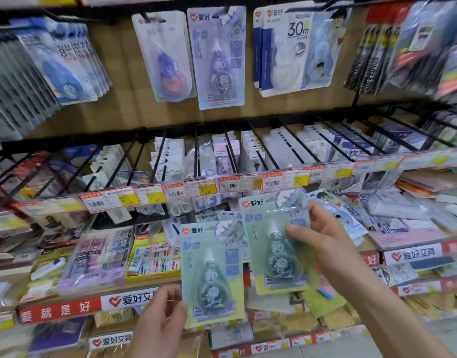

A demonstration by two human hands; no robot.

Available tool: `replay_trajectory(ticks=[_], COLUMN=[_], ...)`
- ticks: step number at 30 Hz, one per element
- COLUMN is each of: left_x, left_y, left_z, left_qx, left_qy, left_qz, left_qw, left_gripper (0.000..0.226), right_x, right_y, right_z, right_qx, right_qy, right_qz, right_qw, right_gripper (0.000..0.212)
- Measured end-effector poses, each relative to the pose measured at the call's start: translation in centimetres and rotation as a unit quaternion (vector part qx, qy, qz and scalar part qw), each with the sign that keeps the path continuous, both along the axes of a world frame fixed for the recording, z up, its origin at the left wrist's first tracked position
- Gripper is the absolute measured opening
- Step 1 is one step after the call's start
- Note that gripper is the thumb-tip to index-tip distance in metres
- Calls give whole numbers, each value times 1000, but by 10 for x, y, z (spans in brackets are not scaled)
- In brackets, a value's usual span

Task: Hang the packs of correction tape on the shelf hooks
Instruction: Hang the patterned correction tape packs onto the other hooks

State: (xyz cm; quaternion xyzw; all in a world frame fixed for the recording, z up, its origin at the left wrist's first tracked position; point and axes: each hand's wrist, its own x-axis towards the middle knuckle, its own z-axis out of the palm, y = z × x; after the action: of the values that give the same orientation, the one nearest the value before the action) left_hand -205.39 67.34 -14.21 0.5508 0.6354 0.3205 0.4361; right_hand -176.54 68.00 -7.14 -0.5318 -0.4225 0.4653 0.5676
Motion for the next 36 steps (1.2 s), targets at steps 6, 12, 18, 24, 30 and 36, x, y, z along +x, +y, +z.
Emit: replay_trajectory(ticks=[6, 12, 18, 24, 30, 36], left_x=[5, 2, 3, 7, 7, 5], left_y=[1, 12, 39, 53, 66, 76], left_z=[25, 43, 65, 75, 83, 83], left_qx=[70, 125, 158, 170, 177, 193], left_qy=[-67, -111, -170, -175, -171, -144], left_qz=[62, 99, 116, 106, 120, 120], left_qw=[993, 981, 966, 964, 962, 963], left_gripper=[19, 38, 19, 16, 17, 16], right_x=[-7, -13, -19, -31, -47, -54], right_y=[26, 49, 73, 99, 120, 137], right_z=[41, 81, 133, 160, 182, 198], right_qx=[40, 128, 180, 182, 262, 299], right_qy=[-18, -27, -50, -23, -80, -85], right_qz=[-41, -42, -17, -71, -132, -149], right_qw=[998, 991, 982, 981, 953, 939], right_gripper=[11, 24, 25, 8, 28, 18])
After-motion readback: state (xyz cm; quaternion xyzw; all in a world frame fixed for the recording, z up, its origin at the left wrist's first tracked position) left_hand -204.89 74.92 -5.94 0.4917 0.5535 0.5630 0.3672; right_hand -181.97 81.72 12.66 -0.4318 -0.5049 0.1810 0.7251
